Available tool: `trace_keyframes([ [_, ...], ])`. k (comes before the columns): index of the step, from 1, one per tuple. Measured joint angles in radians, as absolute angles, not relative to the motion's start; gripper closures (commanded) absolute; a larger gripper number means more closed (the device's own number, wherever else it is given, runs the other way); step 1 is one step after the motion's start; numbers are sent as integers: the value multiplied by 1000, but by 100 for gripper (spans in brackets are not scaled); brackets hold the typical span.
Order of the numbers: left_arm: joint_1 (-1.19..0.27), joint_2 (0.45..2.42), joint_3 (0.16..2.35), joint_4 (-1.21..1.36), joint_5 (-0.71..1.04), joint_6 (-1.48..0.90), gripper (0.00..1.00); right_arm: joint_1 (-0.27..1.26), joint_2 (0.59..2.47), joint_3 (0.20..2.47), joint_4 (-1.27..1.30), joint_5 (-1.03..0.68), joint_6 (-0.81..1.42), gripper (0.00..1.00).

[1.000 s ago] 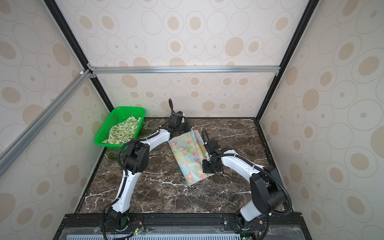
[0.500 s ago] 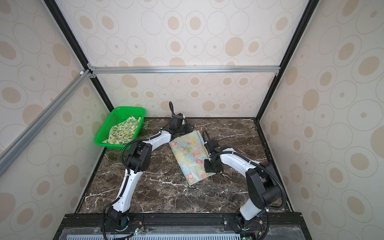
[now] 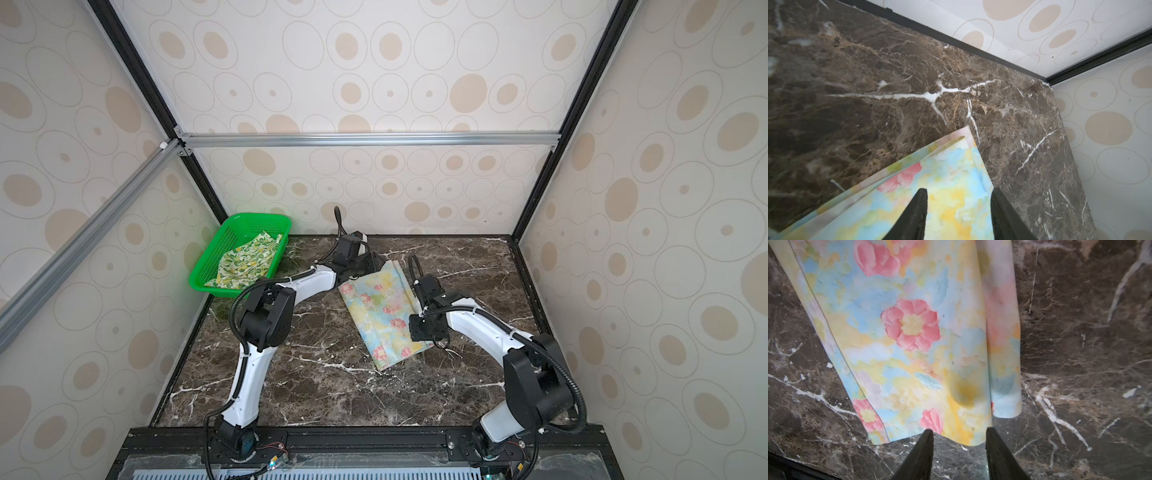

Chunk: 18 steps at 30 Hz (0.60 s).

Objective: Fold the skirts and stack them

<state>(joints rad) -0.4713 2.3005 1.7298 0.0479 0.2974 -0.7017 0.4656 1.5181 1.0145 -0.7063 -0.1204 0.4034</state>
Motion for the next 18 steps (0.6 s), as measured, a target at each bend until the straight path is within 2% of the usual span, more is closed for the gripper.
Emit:
trace_keyframes([
  [7,-471,2177,1481,36,282,-658,56,466,1595,998,-641,-135,404,61],
  [18,-472,2001,1165,101,271,-662,58,466,1636,929,-582,-133,404,62],
])
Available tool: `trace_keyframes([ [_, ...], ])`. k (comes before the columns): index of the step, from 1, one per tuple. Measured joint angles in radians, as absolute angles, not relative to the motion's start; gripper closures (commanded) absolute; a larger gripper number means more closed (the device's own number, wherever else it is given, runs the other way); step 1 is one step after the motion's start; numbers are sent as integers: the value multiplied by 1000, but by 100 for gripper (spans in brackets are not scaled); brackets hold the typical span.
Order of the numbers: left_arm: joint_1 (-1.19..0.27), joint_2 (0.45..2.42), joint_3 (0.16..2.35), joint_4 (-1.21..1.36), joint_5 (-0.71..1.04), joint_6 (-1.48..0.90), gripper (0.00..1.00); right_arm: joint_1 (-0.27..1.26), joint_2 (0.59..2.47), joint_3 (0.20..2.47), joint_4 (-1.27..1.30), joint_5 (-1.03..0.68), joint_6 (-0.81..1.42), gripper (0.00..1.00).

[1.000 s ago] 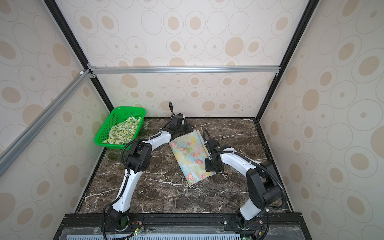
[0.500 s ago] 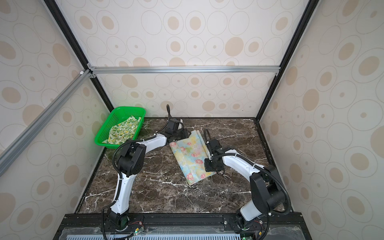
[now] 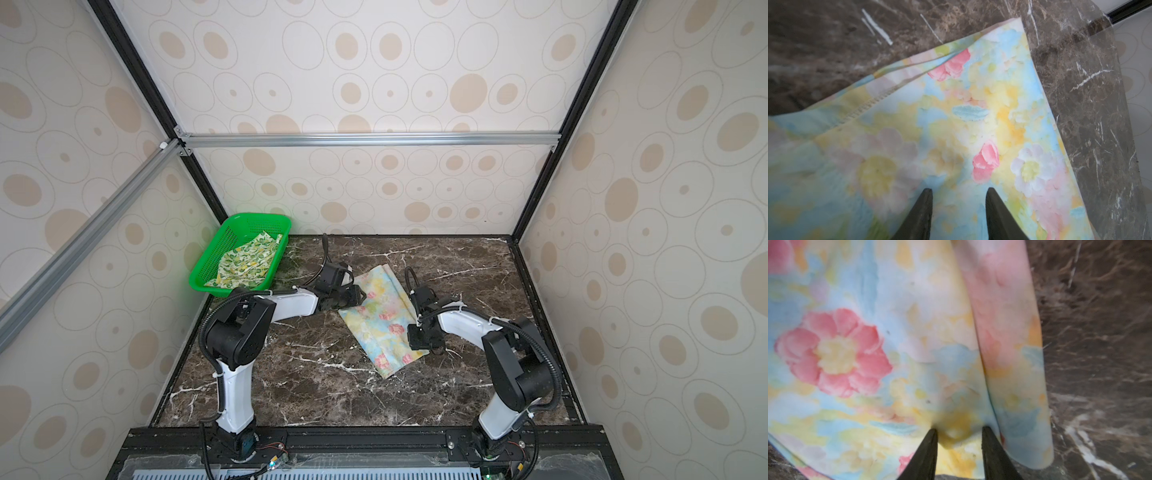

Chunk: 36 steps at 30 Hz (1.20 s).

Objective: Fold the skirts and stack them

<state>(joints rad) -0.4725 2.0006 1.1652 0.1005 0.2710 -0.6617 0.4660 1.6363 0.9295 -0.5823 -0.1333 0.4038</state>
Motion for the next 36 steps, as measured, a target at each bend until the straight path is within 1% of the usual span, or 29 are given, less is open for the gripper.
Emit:
trace_keyframes([
  [6,-487,1843,974,82,244,-681,58,466,1599,890,-571,-147,406,62],
  [9,-493,1752,910,7,210,-683,54,466,1559,865,-588,-171,406,56],
  [11,-495,1717,920,-53,179,-671,50,466,1525,862,-608,-187,404,52],
  [13,-495,1718,981,-117,154,-646,47,466,1493,867,-624,-196,398,50],
  [15,-495,1766,1111,-180,131,-607,43,466,1478,884,-643,-206,382,48],
  [17,-495,1836,1247,-202,121,-570,37,461,1478,900,-647,-215,367,48],
  [20,-492,1963,1447,-213,114,-522,36,432,1482,903,-649,-237,345,48],
  [24,-488,2120,1630,-237,129,-482,38,380,1489,903,-655,-248,331,48],
  [29,-480,2229,1707,-308,126,-447,39,375,1489,907,-662,-248,331,49],
  [36,-466,2228,1695,-351,108,-430,43,374,1502,929,-660,-260,332,50],
])
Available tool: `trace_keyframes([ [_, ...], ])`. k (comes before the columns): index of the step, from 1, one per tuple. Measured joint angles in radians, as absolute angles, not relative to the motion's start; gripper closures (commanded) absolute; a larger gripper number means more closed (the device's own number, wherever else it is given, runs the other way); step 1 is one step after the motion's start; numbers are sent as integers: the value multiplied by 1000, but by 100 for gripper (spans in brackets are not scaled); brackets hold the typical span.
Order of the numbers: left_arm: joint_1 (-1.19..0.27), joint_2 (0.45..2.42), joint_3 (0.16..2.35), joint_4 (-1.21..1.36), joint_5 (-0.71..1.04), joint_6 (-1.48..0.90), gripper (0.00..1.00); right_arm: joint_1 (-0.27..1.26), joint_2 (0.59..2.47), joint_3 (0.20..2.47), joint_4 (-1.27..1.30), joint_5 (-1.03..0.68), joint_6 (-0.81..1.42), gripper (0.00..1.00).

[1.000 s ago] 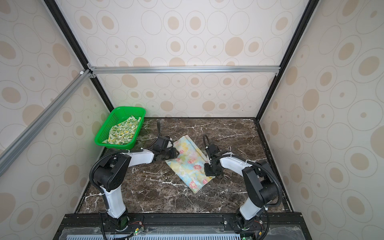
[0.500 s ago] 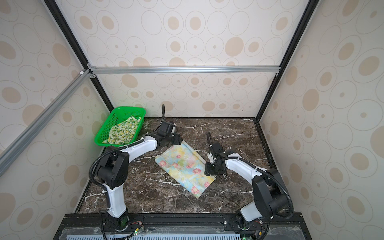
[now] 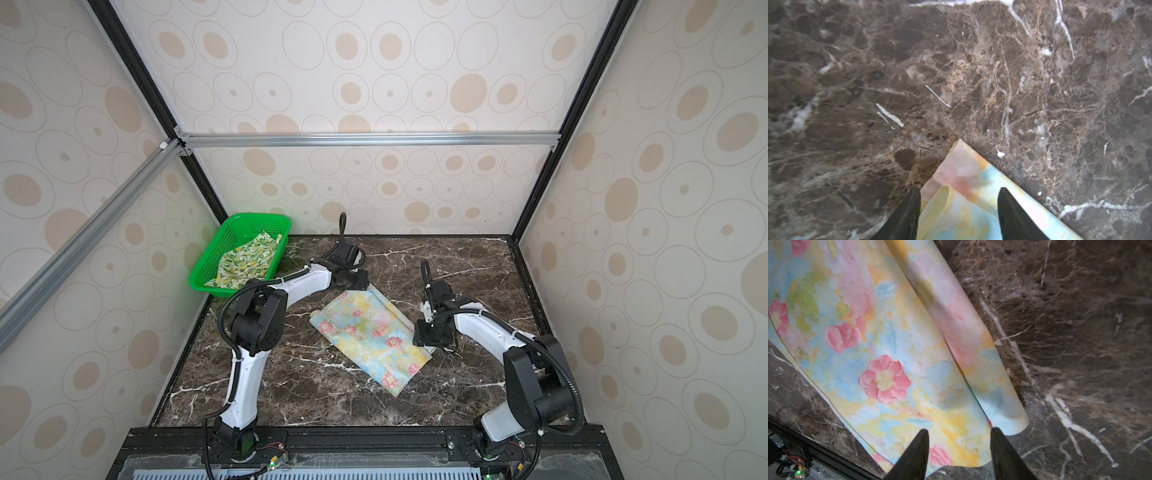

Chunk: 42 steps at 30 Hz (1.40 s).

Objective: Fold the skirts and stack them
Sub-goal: 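Hold the folded skirt's ends down with both grippers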

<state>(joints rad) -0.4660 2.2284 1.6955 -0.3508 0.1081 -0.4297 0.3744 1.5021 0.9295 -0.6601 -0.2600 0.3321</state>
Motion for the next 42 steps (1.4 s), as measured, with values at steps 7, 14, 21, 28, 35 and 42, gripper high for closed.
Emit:
trace_keyframes([
  [7,-454,2206,1652,-337,106,-429,51,374,1504,929,-663,-266,334,50],
  [14,-450,2203,1639,-311,115,-429,68,374,1504,929,-667,-262,343,51],
  [21,-449,2203,1638,-278,128,-429,56,374,1502,929,-688,-238,352,51],
  [28,-448,2203,1638,-249,138,-429,62,374,1486,926,-705,-216,359,51],
  [35,-444,2203,1639,-239,160,-433,80,374,1486,923,-714,-208,368,51],
  [42,-443,2203,1639,-240,168,-429,69,374,1485,914,-722,-204,376,51],
])
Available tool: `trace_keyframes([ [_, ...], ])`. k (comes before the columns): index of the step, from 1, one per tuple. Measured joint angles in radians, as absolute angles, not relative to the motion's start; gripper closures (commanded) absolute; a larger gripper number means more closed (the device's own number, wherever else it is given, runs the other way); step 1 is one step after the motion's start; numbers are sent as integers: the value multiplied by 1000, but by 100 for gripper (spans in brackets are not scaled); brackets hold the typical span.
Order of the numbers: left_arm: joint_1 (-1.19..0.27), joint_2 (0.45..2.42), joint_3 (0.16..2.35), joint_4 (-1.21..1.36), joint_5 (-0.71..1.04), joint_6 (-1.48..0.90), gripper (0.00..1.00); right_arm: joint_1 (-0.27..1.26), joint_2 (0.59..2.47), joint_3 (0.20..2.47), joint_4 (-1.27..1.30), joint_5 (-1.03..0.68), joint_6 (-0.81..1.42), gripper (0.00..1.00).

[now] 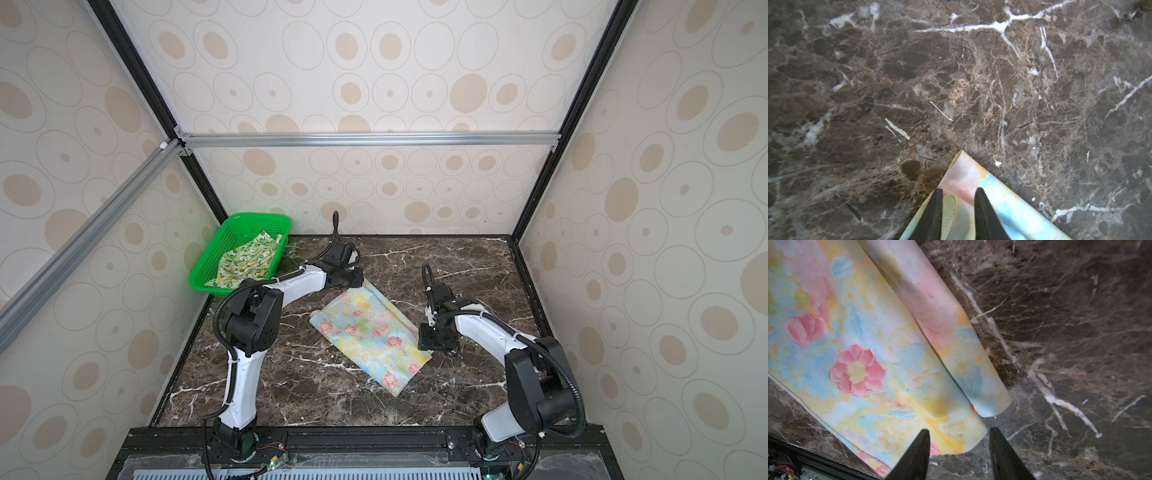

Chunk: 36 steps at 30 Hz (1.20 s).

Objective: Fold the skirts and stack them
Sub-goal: 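Hold the folded skirt's ends down with both grippers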

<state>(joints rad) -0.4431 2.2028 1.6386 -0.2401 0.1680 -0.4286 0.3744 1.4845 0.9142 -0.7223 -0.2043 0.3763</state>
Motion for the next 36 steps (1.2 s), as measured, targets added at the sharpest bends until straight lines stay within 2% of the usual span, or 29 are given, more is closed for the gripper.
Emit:
trace_keyframes([
  [3,-443,2203,1639,-241,169,-429,72,374,1480,914,-724,-202,377,51],
  [10,-443,2203,1639,-241,172,-427,89,374,1472,914,-730,-198,377,51],
  [13,-442,2203,1639,-241,175,-425,99,374,1471,913,-737,-192,378,50],
  [27,-429,2201,1619,-213,207,-434,100,374,1467,871,-736,-188,401,49],
  [36,-404,2194,1595,-189,250,-459,100,374,1470,838,-707,-215,407,51],
])
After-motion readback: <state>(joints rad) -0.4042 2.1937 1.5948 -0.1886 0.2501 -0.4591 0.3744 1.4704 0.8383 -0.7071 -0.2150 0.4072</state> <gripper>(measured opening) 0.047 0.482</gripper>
